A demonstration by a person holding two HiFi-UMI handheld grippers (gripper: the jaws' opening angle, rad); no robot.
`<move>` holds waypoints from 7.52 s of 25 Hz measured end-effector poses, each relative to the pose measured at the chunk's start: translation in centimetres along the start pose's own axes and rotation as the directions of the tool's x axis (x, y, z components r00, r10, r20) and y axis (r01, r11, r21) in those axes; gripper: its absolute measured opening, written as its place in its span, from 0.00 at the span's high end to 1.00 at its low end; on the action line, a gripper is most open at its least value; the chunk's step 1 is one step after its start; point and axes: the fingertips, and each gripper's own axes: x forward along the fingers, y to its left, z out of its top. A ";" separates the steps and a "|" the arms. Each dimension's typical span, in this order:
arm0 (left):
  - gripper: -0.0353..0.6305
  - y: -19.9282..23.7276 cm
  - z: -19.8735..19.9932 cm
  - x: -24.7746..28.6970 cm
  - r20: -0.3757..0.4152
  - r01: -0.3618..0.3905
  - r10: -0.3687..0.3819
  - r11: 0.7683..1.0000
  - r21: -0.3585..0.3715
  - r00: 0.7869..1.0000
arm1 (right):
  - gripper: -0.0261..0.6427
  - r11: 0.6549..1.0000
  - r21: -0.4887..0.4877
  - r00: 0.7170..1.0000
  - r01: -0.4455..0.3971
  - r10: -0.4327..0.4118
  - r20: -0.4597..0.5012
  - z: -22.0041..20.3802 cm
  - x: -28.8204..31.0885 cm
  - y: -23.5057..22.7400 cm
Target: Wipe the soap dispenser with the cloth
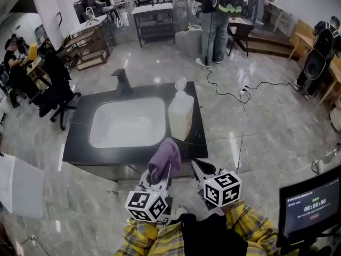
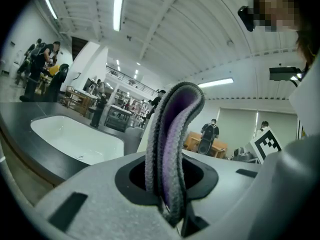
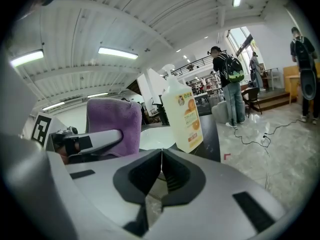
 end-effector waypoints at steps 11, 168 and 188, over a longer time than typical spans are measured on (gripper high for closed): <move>0.84 1.6 -0.6 2.6 -0.015 0.065 -0.066 0.997 -0.046 0.998 | 0.95 0.993 0.014 0.993 0.117 -0.117 0.025 0.3 0.4 -2.3; 0.84 -2.6 -1.2 15.6 -0.155 0.086 -0.103 0.990 -0.115 0.983 | 0.72 0.191 -0.560 0.485 -0.806 0.756 -0.440 20.6 10.3 -0.9; 0.84 -0.4 0.3 14.1 -0.110 0.027 -0.034 0.998 -0.065 0.993 | 0.73 0.593 -0.518 0.759 -0.616 0.623 -0.190 21.6 11.6 -1.5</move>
